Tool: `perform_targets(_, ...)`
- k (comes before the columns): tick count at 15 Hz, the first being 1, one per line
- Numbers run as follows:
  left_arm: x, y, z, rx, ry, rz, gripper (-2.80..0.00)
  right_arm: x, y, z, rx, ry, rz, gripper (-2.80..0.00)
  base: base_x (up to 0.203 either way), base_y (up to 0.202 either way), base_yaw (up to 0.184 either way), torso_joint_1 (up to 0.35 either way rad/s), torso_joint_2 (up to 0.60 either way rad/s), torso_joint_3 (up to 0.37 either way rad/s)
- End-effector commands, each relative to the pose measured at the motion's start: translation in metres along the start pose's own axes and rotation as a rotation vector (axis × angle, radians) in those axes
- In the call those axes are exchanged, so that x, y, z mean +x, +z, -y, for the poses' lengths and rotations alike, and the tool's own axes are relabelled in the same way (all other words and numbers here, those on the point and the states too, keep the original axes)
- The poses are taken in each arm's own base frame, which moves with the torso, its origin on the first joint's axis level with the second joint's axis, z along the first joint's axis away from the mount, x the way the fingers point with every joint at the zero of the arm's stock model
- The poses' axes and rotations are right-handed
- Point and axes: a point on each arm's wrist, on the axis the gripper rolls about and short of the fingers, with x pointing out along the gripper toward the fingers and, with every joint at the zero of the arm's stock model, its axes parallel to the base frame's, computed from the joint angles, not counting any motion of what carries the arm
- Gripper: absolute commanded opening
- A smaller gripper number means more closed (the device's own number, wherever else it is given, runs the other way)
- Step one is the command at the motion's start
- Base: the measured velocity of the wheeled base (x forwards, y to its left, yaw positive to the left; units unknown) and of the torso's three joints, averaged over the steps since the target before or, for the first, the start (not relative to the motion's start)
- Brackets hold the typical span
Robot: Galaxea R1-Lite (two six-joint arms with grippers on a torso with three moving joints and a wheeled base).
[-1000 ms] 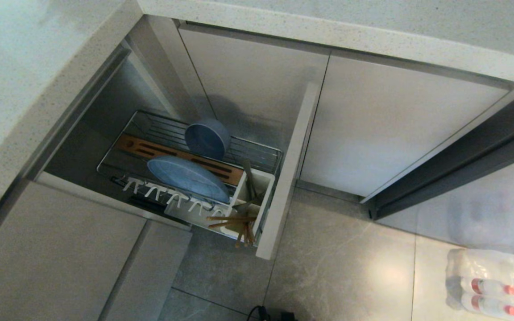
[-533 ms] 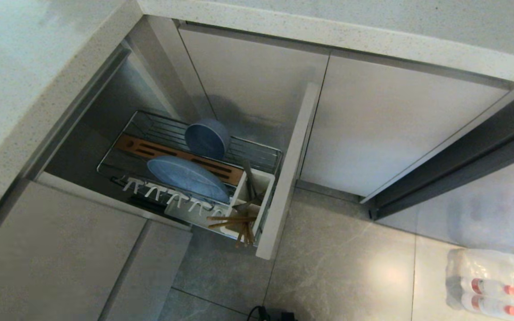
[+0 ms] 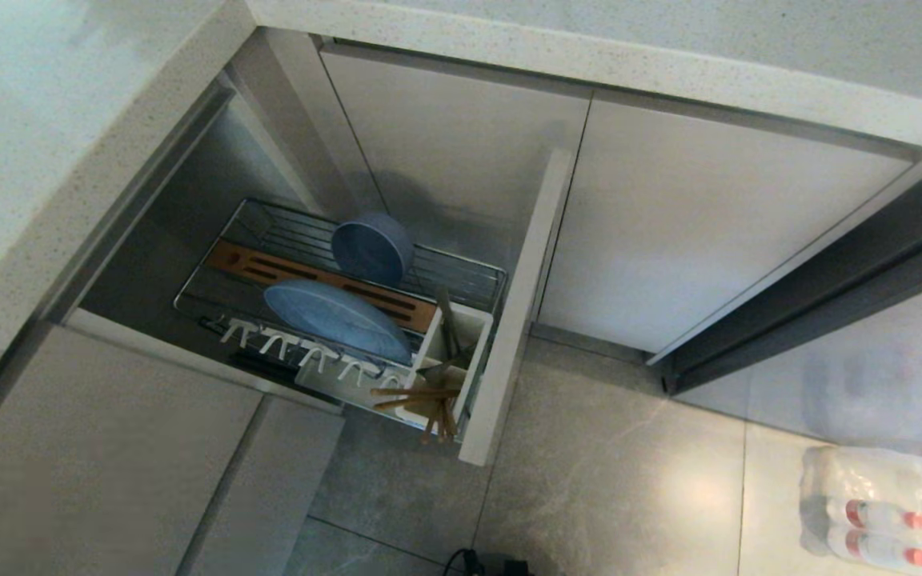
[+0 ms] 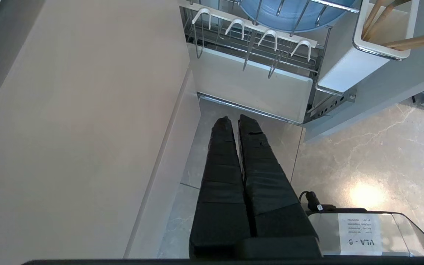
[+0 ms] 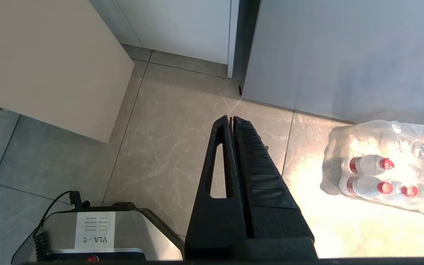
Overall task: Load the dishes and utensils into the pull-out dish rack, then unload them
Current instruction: Take the plate out of the cupboard
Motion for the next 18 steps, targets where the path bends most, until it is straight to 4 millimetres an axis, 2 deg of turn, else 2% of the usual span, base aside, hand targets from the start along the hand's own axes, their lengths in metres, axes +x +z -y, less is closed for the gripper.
perform_targets(1,0.000,0.000,0.000,0.001,0.001,-0.003,-2.80,0.000,0.000,0.000,0.000,0.000,-0.001,-2.80,0.000,0.000,0.000,0.000,0.00,0.000)
perform_targets(4,0.000,0.003,0.000,-0.004,0.003,0.025,-2.80,0.000,0.000,0.000,0.000,0.000,-0.001,-2.80,0.000,0.000,0.000,0.000,0.00,0.000)
perform_targets(6,-0.003,0.015,0.000,-0.004,0.006,0.084,-2.80,0.000,0.000,0.000,0.000,0.000,-0.001,-2.80,0.000,0.000,0.000,0.000,0.00,0.000)
perform_targets(7,-0.008,0.028,-0.001,-0.005,0.005,0.128,-2.80,0.000,0.000,0.000,0.000,0.000,-0.001,-2.80,0.000,0.000,0.000,0.000,0.00,0.000)
perform_targets(12,-0.046,0.106,-0.001,0.000,-0.029,0.268,-2.80,0.000,0.000,0.000,0.000,0.000,-0.001,-2.80,0.000,0.000,0.000,0.000,0.00,0.000)
perform_targets(15,-0.052,0.171,-0.002,-0.002,-0.062,0.318,-2.80,0.000,0.000,0.000,0.000,0.000,-0.001,-2.80,0.000,0.000,0.000,0.000,0.00,0.000)
perform_targets(18,-0.041,0.239,-0.001,-0.091,-0.078,0.358,-2.80,0.000,0.000,0.000,0.000,0.000,-0.001,-2.80,0.000,0.000,0.000,0.000,0.00,0.000)
